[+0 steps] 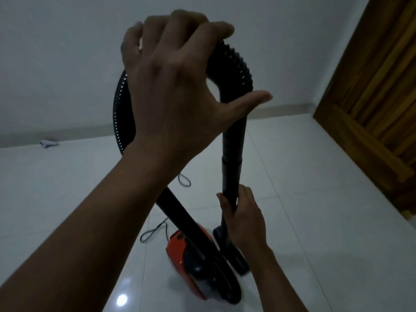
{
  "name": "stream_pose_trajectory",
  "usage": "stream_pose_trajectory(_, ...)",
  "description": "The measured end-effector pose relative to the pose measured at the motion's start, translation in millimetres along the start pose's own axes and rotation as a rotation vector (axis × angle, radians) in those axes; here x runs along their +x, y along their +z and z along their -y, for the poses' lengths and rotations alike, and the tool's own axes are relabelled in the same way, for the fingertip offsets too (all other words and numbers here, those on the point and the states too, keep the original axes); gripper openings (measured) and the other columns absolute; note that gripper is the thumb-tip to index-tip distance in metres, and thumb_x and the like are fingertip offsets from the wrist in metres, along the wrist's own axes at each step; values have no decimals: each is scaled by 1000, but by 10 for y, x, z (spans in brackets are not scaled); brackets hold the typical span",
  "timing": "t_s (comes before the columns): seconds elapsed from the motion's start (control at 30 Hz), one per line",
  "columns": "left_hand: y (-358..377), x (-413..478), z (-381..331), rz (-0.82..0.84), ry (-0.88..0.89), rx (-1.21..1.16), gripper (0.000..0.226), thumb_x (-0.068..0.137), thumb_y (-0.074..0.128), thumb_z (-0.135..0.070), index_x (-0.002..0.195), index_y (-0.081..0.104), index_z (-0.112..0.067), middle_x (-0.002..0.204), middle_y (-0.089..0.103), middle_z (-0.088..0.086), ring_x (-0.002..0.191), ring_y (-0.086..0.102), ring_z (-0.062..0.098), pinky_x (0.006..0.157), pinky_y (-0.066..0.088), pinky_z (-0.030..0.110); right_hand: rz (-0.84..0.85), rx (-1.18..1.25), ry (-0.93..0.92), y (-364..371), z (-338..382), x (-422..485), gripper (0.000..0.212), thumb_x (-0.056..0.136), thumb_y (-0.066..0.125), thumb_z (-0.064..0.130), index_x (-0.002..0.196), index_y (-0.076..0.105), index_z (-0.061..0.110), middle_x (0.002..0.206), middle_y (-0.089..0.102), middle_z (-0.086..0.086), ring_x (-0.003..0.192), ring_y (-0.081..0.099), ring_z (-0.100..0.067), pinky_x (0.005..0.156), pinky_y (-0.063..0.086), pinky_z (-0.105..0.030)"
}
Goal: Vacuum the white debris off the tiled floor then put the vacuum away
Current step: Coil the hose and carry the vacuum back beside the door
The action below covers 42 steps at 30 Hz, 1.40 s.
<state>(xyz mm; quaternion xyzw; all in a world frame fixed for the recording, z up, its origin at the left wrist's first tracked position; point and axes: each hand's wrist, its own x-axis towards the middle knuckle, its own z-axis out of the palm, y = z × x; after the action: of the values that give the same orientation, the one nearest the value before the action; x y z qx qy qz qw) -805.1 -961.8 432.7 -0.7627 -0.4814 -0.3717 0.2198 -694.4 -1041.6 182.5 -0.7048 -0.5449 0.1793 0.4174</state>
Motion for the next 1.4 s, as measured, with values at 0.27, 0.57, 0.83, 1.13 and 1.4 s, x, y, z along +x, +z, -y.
stream_pose_trajectory(0.27, 315, -334, -195, -258, 33, 3, 114, 63, 48, -88, 154, 22, -25, 161, 19, 11, 149, 11, 38, 113, 4, 69, -134, -102, -165, 170, -313, 197, 39, 90, 39, 73, 105, 43, 38, 83, 56, 14, 65, 62, -9, 57, 56, -32)
stream_pose_trajectory(0.57, 882, -1481, -343, -106, 9, -669, 90, 96, 58, -35, 155, -10, -32, 127, 56, 4, 88, 64, 22, 74, 58, 46, -138, -52, -217, 306, -354, -4, 35, 98, 53, 57, 118, 55, 29, 100, 64, 12, 82, 64, -8, 71, 57, -31)
stream_pose_trajectory(0.83, 408, -1481, -407, 63, -125, -863, 95, 94, 62, -18, 151, -7, -49, 122, 60, 7, 95, 62, 23, 86, 56, 48, 45, -60, -111, -66, 34, -122, 49, 98, 58, 50, 136, 50, 20, 126, 68, -4, 110, 66, -28, 87, 55, -38)
stream_pose_trajectory(1.13, 552, -1317, -331, 149, -128, -933, 93, 95, 61, -16, 150, -6, -50, 129, 59, 6, 99, 66, 24, 88, 57, 41, 124, -53, -109, -111, -54, 125, 54, 100, 57, 45, 144, 45, 16, 135, 63, -9, 118, 63, -29, 95, 53, -42)
stream_pose_trajectory(1.4, 843, -1462, -314, 108, -250, -961, 66, 94, 63, -22, 152, 30, -26, 129, 63, 0, 99, 68, 20, 89, 57, 41, 78, 39, -105, -9, -189, 175, 47, 97, 62, 46, 135, 55, 20, 124, 68, -4, 110, 65, -25, 94, 55, -44)
